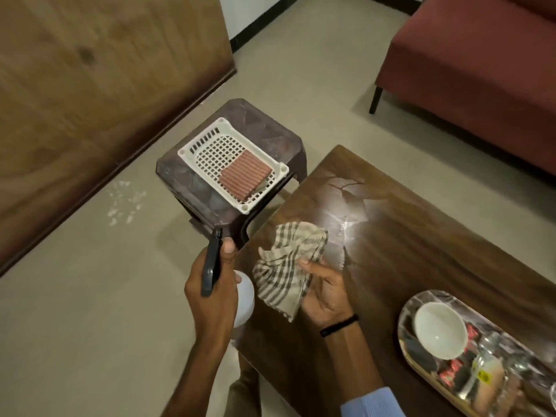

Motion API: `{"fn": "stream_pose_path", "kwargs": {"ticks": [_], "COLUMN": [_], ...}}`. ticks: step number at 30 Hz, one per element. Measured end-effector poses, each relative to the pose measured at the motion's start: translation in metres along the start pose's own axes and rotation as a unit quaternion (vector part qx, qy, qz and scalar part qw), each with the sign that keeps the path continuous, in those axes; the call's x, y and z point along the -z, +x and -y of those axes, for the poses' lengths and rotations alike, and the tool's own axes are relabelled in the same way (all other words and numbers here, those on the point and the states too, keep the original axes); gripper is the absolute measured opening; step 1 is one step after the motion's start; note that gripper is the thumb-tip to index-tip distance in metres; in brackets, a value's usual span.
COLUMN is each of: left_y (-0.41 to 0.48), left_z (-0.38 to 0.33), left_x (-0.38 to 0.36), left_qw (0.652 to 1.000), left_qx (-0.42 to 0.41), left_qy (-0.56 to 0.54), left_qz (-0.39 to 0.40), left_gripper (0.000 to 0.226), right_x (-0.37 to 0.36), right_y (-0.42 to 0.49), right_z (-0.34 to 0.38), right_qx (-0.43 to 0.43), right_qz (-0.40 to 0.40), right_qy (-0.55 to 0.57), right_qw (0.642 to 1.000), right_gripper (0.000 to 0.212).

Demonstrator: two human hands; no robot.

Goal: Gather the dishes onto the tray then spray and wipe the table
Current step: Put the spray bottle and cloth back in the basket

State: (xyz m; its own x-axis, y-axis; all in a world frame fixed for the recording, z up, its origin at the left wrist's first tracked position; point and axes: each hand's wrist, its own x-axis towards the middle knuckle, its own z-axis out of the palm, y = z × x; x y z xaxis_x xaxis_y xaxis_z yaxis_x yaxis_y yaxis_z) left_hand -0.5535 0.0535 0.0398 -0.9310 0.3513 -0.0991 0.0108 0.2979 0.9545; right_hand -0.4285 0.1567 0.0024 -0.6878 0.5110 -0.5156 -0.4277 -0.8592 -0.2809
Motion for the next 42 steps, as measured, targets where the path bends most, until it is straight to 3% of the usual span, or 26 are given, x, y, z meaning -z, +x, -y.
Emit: {"fn": "stream_pose_path", "kwargs": {"ticks": [4,8,10,13,18,22,25,28,30,33,36,38,40,41,42], "left_y": [0.066,0.131,0.163,0.211,0.269,0.309,0.332,0.345,0.349,0.354,0.359,0.362,0.363,0.363,0.362], "left_z": [-0.011,-0.024,-0.031,-0.043,-0.046,-0.029,-0.012,-0.002,0.002,0.007,0.01,0.011,0.011,0.011,0.012], "left_x": [-0.002,-0.007,-0.013,-0.027,-0.055,-0.077,-0.088,-0.095,-0.098,-0.099,-0.101,-0.102,-0.103,-0.103,-0.103], "left_qw": [0.999,0.992,0.989,0.988,0.991,0.987,0.984,0.983,0.983,0.984,0.985,0.985,0.985,0.985,0.985], "left_qx": [-0.028,-0.091,-0.107,-0.101,-0.074,-0.072,-0.075,-0.076,-0.073,-0.064,-0.061,-0.062,-0.064,-0.067,-0.071], "left_qy": [-0.023,-0.038,-0.047,-0.047,-0.03,-0.025,-0.023,-0.022,-0.011,-0.008,-0.011,-0.014,-0.016,-0.015,-0.013], "left_qz": [0.028,0.076,0.094,0.107,0.109,0.14,0.159,0.163,0.167,0.167,0.163,0.162,0.162,0.161,0.16], "left_gripper": [0.048,0.026,0.029,0.04,0.003,0.01,0.019,0.012,0.009,0.009,0.004,0.006,0.006,0.006,0.005], "right_x": [-0.033,-0.065,-0.076,-0.093,-0.116,-0.127,-0.12,-0.107,-0.098,-0.096,-0.091,-0.094,-0.095,-0.095,-0.094], "right_y": [0.05,0.098,0.124,0.16,0.209,0.242,0.268,0.287,0.296,0.292,0.284,0.277,0.277,0.278,0.279], "right_z": [-0.012,-0.013,-0.012,-0.011,-0.007,-0.005,-0.014,-0.025,-0.028,-0.032,-0.039,-0.045,-0.049,-0.049,-0.049], "right_qx": [0.0,0.017,0.029,0.059,0.069,0.051,0.027,0.098,0.17,0.197,0.225,0.251,0.257,0.247,0.23], "right_qz": [-0.059,-0.101,-0.129,-0.156,-0.195,-0.193,-0.23,-0.278,-0.343,-0.389,-0.413,-0.429,-0.379,-0.325,-0.269], "right_qy": [-0.007,-0.054,-0.062,-0.065,-0.079,-0.074,-0.089,-0.156,-0.287,-0.487,-0.575,-0.654,-0.77,-0.823,-0.858], "right_qw": [0.998,0.993,0.989,0.984,0.975,0.977,0.969,0.943,0.878,0.757,0.669,0.57,0.443,0.395,0.372], "right_gripper": [0.035,0.037,0.037,0.039,0.041,0.029,0.034,0.032,0.033,0.05,0.05,0.056,0.063,0.064,0.064]}}
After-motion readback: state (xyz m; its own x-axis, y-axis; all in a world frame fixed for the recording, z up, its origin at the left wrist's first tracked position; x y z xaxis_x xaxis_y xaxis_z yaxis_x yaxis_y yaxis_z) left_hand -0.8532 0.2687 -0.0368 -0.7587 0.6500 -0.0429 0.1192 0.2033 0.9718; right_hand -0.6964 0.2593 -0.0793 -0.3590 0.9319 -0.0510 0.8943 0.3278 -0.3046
